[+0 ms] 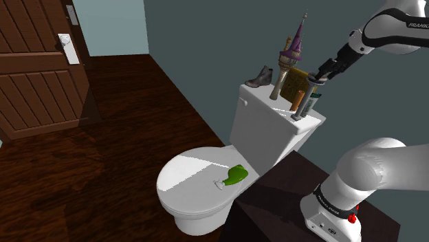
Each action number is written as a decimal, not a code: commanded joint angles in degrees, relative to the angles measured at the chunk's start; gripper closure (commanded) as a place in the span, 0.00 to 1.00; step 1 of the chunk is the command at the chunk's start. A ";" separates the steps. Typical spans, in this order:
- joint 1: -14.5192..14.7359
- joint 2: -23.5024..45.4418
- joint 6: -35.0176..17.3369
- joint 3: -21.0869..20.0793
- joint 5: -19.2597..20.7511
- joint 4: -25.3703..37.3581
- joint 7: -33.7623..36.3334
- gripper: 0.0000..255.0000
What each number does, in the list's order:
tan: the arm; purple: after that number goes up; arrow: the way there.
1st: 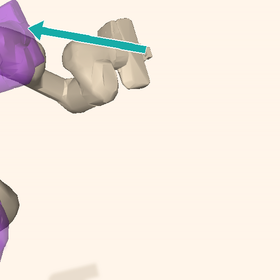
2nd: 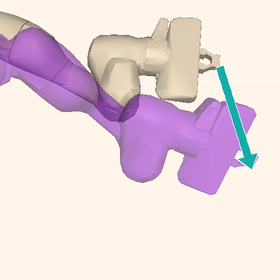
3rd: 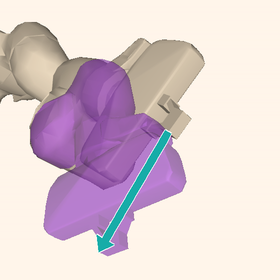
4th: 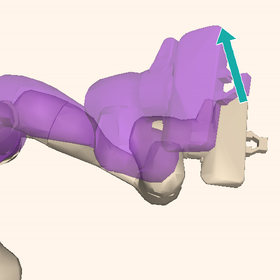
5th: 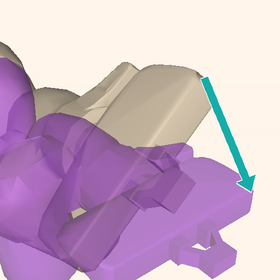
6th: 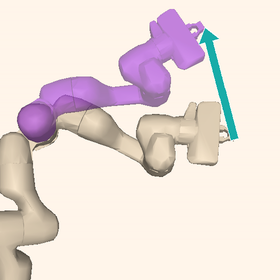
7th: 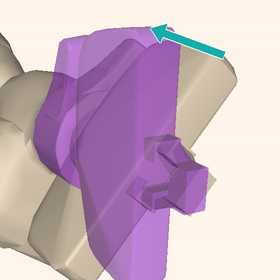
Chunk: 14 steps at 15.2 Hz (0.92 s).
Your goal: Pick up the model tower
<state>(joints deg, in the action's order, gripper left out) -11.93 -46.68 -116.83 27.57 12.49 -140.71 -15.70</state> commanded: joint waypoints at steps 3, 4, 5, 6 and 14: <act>-0.46 -0.16 -3.46 0.89 0.72 -3.57 -0.16 0.00; -0.46 -0.16 -3.46 0.89 0.72 -3.57 -0.16 0.00; -0.46 -0.16 -3.46 0.89 0.72 -3.57 -0.16 0.00; -0.44 -0.15 -3.42 0.83 0.70 -3.53 -0.11 1.00; -0.44 -0.18 -3.38 0.79 0.69 -3.52 -0.08 1.00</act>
<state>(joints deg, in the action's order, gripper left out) -12.38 -46.93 -120.27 28.34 13.18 -144.14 -15.78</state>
